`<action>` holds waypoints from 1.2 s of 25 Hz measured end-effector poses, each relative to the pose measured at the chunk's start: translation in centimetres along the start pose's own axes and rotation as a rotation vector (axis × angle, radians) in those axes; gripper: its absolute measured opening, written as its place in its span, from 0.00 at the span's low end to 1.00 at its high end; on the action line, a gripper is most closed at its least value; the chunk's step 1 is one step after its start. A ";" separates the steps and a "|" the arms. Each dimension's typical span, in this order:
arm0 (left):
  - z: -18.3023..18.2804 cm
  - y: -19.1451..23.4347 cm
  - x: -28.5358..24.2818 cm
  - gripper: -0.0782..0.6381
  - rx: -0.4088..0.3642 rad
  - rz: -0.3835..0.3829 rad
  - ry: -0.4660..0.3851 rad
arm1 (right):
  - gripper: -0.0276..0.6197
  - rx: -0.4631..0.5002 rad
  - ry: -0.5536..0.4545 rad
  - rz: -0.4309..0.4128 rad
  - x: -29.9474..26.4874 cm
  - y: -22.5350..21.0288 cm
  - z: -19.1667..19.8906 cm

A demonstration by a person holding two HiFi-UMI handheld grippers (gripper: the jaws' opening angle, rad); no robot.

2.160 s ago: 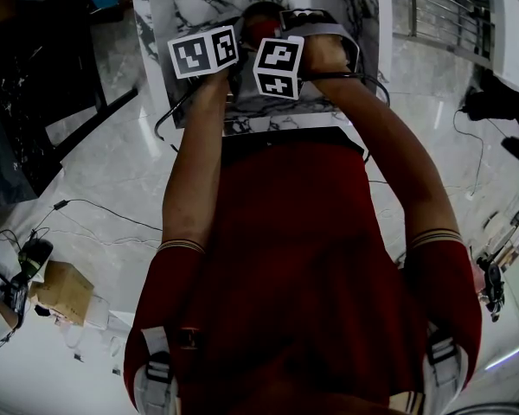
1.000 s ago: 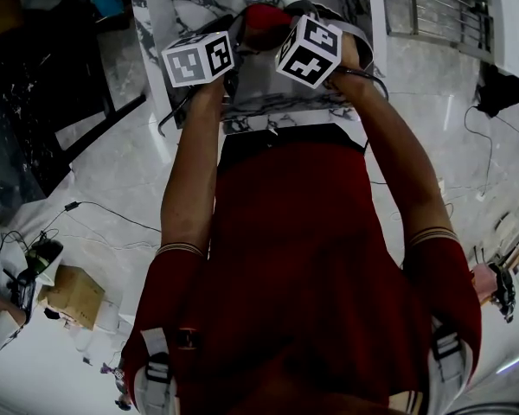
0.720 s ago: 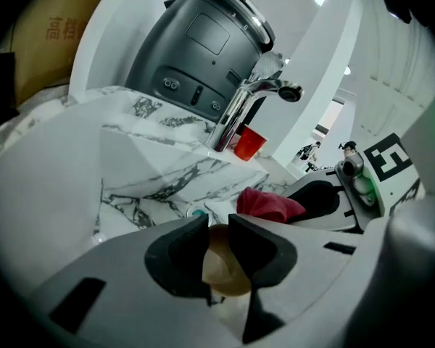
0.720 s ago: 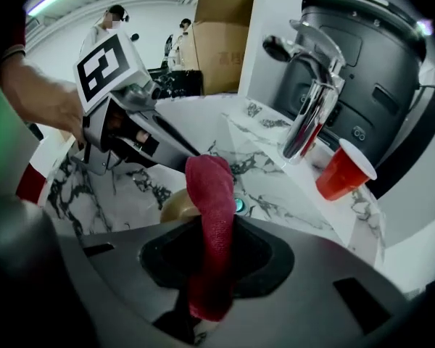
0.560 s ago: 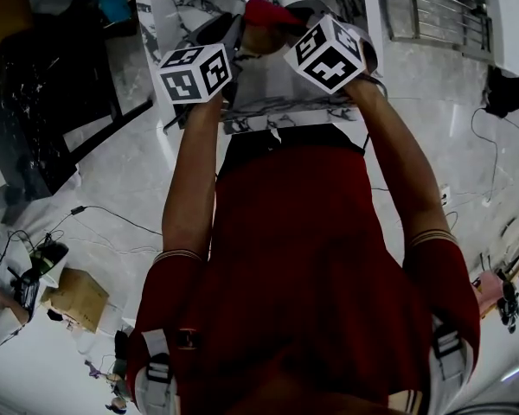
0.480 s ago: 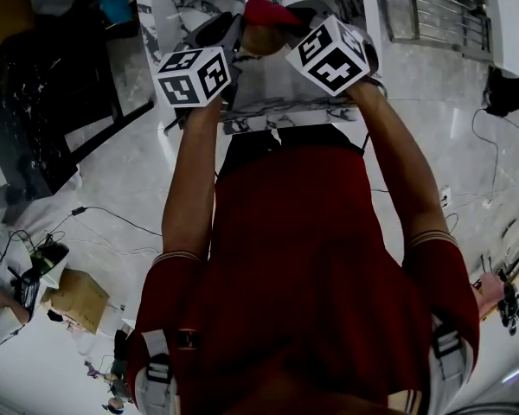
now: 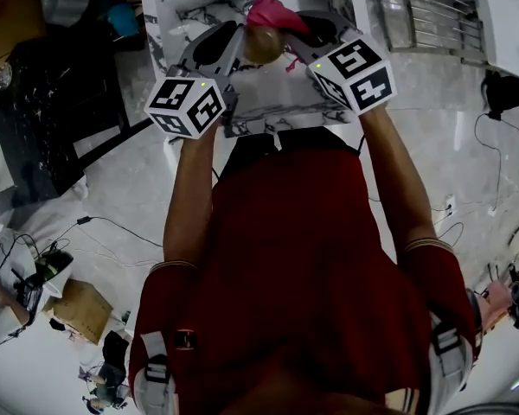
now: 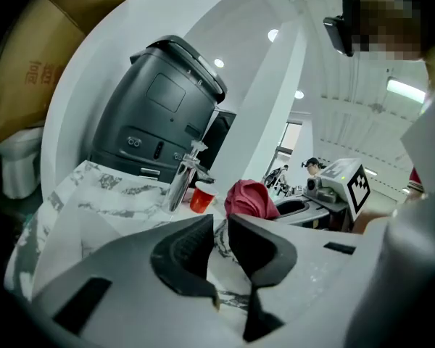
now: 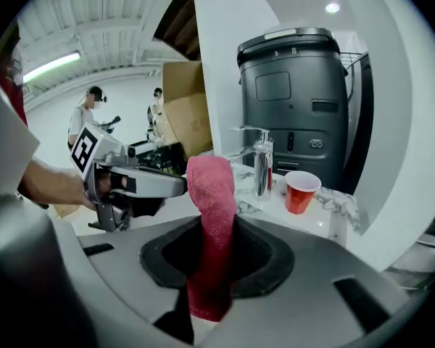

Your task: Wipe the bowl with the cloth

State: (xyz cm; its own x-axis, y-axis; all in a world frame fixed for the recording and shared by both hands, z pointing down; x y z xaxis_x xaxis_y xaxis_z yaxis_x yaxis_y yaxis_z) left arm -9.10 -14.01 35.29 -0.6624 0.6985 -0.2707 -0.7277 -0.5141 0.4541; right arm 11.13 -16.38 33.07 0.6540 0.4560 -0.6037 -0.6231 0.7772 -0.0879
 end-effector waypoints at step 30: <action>-9.9 -10.0 8.7 0.13 -0.362 0.121 -0.281 | 0.19 -0.113 -0.583 -0.059 11.5 5.3 -3.9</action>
State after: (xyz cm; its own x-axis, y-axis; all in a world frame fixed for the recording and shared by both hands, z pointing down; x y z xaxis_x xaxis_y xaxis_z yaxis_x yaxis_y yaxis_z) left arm -9.40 -7.74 19.98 -0.7091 0.7046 0.0286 -0.6963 -0.7060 0.1292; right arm 13.62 -8.69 22.59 0.7967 0.6010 -0.0635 -0.5993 0.7722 -0.2112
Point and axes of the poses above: the fingertips, and each gripper's own axes: x backward along the fingers, y to its left, z out of its underside, the point moved 10 cm from there along x, backward along the fingers, and after that the axes turned 1 degree about x, right-handed, at the moved point
